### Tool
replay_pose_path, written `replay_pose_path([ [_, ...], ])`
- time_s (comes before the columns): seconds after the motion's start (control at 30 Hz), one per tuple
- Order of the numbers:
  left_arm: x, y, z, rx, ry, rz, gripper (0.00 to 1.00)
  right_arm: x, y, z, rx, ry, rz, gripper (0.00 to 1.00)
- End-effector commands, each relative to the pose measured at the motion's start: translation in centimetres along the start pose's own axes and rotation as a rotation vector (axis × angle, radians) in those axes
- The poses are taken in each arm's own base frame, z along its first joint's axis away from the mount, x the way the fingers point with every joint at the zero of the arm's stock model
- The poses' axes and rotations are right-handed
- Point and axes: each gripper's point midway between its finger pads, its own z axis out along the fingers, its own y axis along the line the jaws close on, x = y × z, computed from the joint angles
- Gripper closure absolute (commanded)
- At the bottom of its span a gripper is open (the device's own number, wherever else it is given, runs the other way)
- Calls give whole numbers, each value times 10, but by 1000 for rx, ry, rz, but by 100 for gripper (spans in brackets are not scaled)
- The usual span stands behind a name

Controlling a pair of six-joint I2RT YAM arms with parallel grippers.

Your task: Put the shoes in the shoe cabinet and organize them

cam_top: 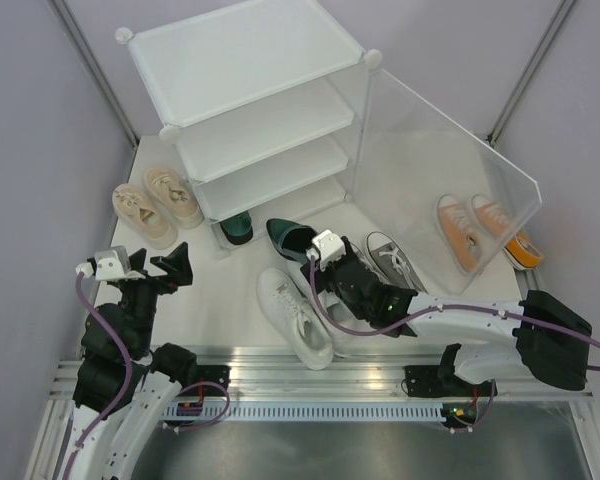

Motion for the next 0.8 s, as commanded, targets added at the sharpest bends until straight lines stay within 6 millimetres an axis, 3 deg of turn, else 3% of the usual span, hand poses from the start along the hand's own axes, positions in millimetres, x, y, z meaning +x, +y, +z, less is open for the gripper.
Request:
replay_pose_path([
  [0.0,-3,-2,1,10,-13,-2,1,-26,-22,12,60,-42,155,99],
  [0.37,-3,-2,1,10,-14,-3,0,-46,-42,25,25,-78,367,99],
  [0.77,-4,-2,0,13,-18,-4,0,-45,-53,55,90,-19,491,99],
])
